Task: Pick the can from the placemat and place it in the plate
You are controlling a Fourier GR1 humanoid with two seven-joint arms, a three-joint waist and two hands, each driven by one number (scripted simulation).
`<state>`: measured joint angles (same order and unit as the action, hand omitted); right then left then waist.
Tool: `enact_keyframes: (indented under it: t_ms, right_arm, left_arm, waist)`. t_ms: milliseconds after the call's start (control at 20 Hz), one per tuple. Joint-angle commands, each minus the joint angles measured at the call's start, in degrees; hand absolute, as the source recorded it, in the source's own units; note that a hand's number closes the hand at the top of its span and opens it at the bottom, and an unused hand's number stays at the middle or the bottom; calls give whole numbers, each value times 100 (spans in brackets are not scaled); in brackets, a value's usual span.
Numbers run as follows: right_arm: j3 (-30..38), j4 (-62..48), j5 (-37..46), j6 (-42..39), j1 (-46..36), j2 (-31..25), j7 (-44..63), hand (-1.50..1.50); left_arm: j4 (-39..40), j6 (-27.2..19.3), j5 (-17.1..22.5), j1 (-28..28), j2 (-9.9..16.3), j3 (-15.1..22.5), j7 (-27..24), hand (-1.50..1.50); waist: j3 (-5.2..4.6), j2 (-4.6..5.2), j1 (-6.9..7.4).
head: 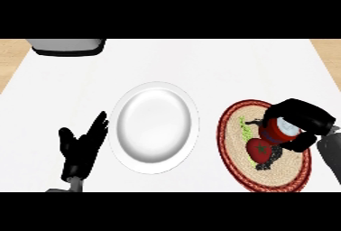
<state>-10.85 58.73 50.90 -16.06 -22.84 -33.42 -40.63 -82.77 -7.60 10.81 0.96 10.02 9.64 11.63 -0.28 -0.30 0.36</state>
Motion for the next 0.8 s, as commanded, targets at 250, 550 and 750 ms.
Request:
enact_keyframes:
  t_ms: [250,550,750]
  right_arm:
    - [551,-420,94,613,-280,349,-404,150]
    - [92,377,394,1000,146,2637,2607,150]
    - [3,834,423,1912,12,3300,3464,150]
  left_arm:
    - [452,159,-130,-178,-177,-179,-201,0]
    - [124,70,-89,-16,-49,-157,30,0]
    - [207,109,-78,29,-71,-118,48,0]
  waist:
    - [28,38,-16]
    - [-22,-157,-87]
    - [2,-224,-34]
